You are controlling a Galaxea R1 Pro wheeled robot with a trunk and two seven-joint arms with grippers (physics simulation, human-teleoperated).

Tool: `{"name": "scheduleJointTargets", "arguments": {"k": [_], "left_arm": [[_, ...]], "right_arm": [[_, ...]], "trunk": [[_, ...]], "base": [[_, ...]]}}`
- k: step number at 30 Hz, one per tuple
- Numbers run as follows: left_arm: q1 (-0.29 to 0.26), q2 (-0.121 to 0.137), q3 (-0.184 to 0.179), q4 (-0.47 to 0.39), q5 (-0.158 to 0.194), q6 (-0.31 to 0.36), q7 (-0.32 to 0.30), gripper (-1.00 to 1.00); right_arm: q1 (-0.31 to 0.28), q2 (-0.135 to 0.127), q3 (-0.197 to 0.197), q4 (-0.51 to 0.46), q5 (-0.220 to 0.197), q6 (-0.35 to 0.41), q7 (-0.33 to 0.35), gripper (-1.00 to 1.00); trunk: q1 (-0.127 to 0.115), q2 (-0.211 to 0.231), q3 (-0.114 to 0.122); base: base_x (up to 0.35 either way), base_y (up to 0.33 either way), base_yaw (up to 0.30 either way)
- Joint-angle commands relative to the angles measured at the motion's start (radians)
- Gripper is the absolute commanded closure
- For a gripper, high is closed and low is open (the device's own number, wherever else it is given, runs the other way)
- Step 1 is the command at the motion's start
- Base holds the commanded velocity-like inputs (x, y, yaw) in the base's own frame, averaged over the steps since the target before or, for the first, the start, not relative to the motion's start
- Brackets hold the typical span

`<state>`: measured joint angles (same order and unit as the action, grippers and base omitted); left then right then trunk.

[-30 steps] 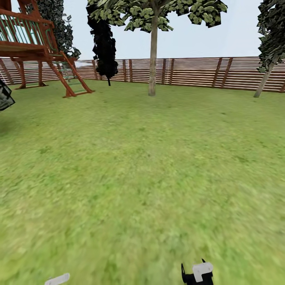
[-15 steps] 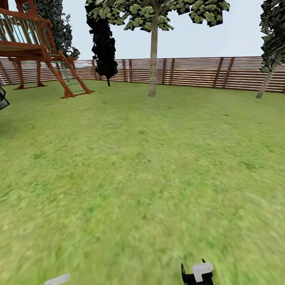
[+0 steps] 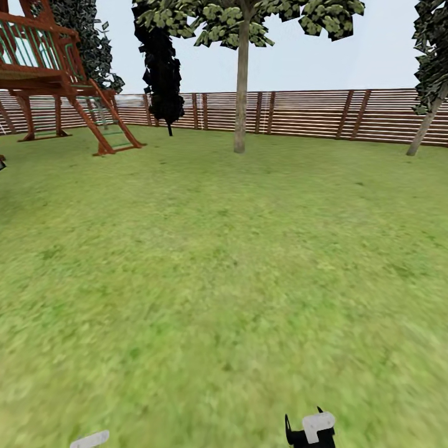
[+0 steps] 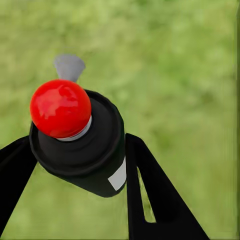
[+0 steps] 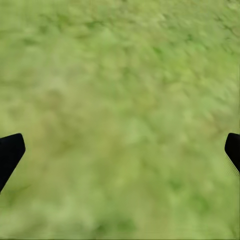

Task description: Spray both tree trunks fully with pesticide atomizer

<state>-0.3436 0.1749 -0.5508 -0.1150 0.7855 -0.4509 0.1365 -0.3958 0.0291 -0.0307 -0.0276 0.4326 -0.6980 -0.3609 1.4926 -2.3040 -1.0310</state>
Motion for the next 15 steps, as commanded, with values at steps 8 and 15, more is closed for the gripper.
{"name": "scheduleJointTargets", "arguments": {"k": [8,15], "left_arm": [[0.0,0.0,0.0,0.0,0.0,0.0,0.0,1.0],[0.0,0.0,0.0,0.0,0.0,0.0,0.0,1.0]], "right_arm": [[0.0,0.0,0.0,0.0,0.0,0.0,0.0,-1.0],[0.0,0.0,0.0,0.0,0.0,0.0,0.0,-1.0]], "trunk": [[0.0,0.0,0.0],[0.0,0.0,0.0]], "base": [[0.34,0.0,0.0],[0.34,0.0,0.0]]}}
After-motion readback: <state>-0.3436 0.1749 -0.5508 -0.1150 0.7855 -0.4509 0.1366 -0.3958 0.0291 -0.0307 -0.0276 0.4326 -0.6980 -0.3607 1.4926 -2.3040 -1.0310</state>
